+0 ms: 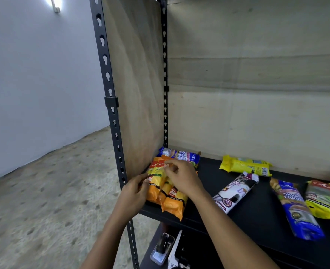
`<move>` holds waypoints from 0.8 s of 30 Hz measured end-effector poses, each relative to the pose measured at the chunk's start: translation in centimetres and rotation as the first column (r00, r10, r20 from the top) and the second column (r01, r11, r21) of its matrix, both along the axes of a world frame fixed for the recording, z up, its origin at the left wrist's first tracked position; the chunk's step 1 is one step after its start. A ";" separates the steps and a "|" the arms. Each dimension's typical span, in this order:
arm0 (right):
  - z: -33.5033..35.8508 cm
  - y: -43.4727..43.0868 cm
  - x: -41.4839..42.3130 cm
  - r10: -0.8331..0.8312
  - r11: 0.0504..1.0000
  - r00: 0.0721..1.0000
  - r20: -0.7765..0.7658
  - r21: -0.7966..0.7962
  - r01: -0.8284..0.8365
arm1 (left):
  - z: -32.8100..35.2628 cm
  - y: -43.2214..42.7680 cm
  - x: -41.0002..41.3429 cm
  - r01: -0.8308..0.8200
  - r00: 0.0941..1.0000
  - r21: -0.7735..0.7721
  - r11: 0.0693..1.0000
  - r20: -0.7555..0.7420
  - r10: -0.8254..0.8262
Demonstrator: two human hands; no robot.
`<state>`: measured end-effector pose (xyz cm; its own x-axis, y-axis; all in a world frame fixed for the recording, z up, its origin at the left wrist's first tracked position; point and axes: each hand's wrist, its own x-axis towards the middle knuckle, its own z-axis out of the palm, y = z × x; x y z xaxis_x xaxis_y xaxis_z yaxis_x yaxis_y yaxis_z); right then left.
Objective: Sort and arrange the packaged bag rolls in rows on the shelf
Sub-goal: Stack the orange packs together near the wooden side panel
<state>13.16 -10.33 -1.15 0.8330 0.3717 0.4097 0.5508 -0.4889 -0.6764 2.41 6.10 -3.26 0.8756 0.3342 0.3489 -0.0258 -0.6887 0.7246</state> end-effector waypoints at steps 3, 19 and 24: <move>0.7 -1.3 2.1 -0.110 0.994 0.994 -0.006 -0.004 0.110 | -0.1 -0.1 0.4 -0.022 0.999 0.008 1.000 0.032 0.021; 0.0 -0.1 12.3 -0.181 0.899 0.983 0.007 -0.403 0.169 | 0.4 -1.2 3.2 0.086 0.994 0.184 0.979 0.056 -0.098; -0.7 0.8 13.0 -0.167 0.890 0.986 -0.010 -0.432 0.146 | 0.0 -1.2 3.3 0.080 0.995 0.210 0.974 0.044 -0.091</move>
